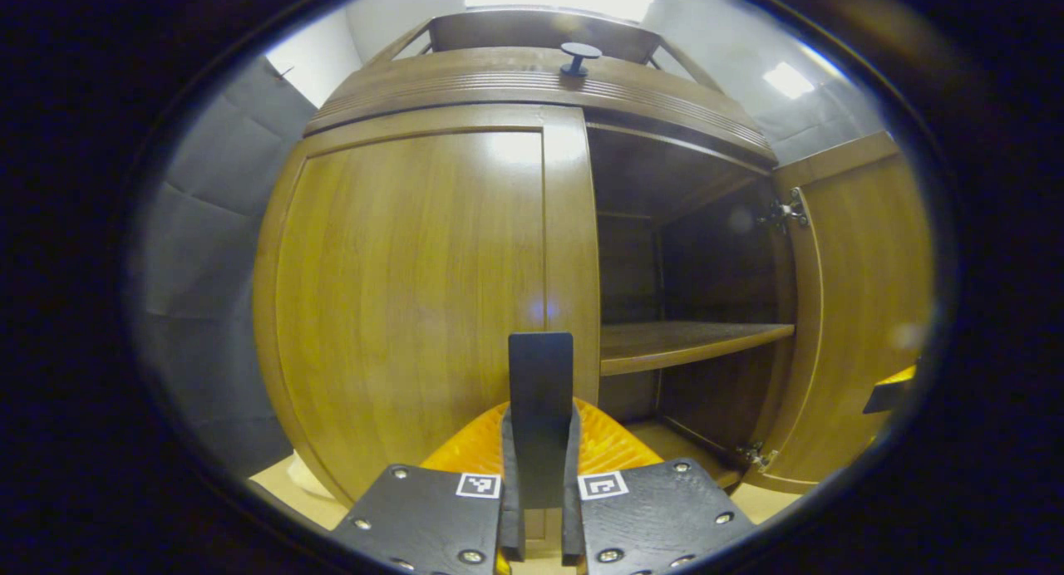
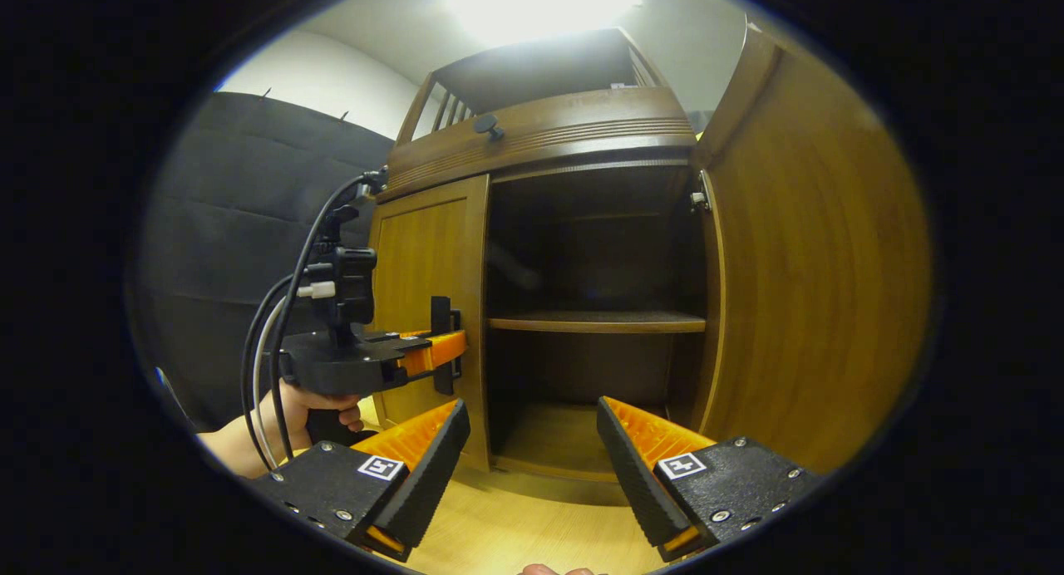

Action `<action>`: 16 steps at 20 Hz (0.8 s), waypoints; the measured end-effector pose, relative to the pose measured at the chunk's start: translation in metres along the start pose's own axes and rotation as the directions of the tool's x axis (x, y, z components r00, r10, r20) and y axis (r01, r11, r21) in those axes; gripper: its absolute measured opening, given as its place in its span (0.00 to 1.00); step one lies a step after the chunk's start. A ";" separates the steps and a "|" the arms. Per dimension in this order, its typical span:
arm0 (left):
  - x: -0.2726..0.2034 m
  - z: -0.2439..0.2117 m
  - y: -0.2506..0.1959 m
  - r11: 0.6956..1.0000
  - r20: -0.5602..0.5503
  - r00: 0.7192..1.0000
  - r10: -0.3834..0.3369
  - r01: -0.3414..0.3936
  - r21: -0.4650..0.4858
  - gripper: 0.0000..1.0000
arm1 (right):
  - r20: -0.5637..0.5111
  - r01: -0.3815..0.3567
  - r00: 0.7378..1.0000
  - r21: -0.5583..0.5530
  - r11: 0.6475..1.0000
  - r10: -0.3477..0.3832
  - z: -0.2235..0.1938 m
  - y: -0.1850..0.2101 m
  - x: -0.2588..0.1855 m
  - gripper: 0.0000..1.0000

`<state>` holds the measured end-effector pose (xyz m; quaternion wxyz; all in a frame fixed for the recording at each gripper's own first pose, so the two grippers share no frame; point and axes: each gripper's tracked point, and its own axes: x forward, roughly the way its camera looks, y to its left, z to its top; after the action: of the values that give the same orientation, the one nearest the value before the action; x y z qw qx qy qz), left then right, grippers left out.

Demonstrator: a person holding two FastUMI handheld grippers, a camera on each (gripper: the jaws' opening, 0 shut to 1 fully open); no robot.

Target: Open the right door of the double-door shoe cabinet with the right hand, and open the left door with the left hand.

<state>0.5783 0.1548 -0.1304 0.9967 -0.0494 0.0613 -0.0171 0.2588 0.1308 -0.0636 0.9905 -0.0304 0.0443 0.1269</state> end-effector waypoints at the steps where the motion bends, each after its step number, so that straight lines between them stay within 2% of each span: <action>1: -0.005 0.002 0.001 1.000 0.003 1.000 -0.002 0.002 -0.002 0.19 | 0.003 0.009 1.000 0.001 1.000 -0.009 0.002 -0.003 0.000 0.95; 8: -0.050 0.002 0.007 1.000 0.011 1.000 -0.005 0.006 -0.009 0.19 | 0.008 0.033 0.999 0.036 0.999 -0.033 0.001 -0.001 -0.008 0.95; 16: -0.090 0.009 0.023 1.000 0.023 1.000 -0.008 0.009 -0.018 0.19 | -0.002 0.022 1.000 0.029 0.999 -0.022 -0.001 0.008 -0.012 0.95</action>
<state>0.4905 0.1823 -0.1128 0.9968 -0.0591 0.0500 -0.0203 0.2454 0.1354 -0.0634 0.9921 -0.0167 0.0466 0.1153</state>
